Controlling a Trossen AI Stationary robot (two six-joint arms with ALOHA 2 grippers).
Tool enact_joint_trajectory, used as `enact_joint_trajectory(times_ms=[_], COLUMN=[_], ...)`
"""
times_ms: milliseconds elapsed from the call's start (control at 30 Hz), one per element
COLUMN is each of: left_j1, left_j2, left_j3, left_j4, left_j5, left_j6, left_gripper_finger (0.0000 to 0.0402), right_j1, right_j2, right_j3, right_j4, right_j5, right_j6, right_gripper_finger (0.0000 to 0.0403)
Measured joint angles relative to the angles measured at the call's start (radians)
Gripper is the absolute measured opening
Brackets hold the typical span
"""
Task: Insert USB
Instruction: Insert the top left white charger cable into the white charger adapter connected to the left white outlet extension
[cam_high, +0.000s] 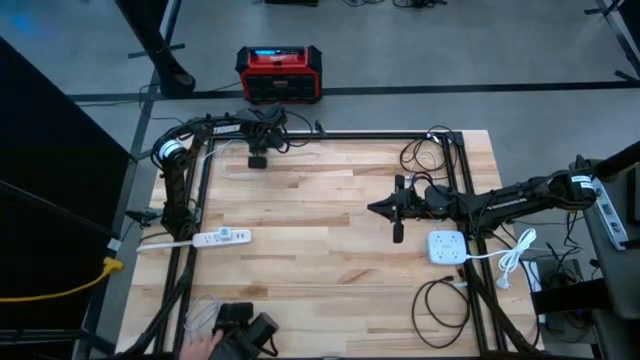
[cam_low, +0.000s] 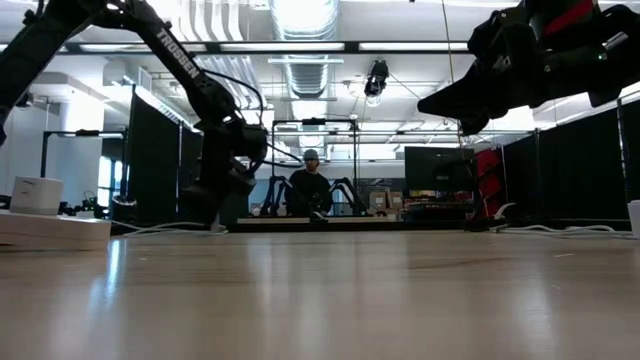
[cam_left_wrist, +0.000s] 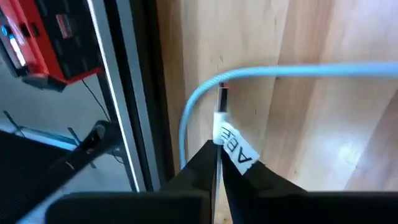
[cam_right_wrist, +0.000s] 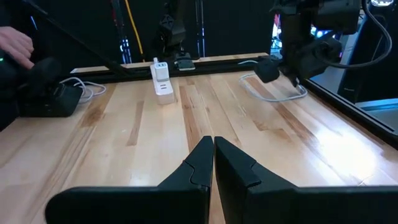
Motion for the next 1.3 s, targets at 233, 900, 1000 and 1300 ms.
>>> enact_joint_trajectory(times_ms=[233,900,1000,1300], left_j1=[-0.064,-0.346,-0.380,-0.451], left_j2=[-0.078,-0.446,-0.446,-0.427], left_j3=[0.019,0.029,0.027,0.027], left_j4=[-0.088,-0.135,-0.057,0.137], left_j5=[-0.041,0.650,0.769,0.938], left_j6=[-0.183,-1.005,-1.085,-1.316], left_gripper_finger=[0.0001,0.0000,0.0000,0.0000], right_j1=[0.000,0.000,0.000,0.000], right_j2=[0.000,0.001,0.001,0.134], right_j3=[0.000,0.000,0.005,0.176], right_j4=[0.001,0.046,0.051,0.036], right_j5=[0.004,0.003,-0.024,-0.091], right_j6=[-0.002,-0.053,-0.213,-0.842], right_gripper_finger=[0.0000,0.0000,0.0000,0.0000])
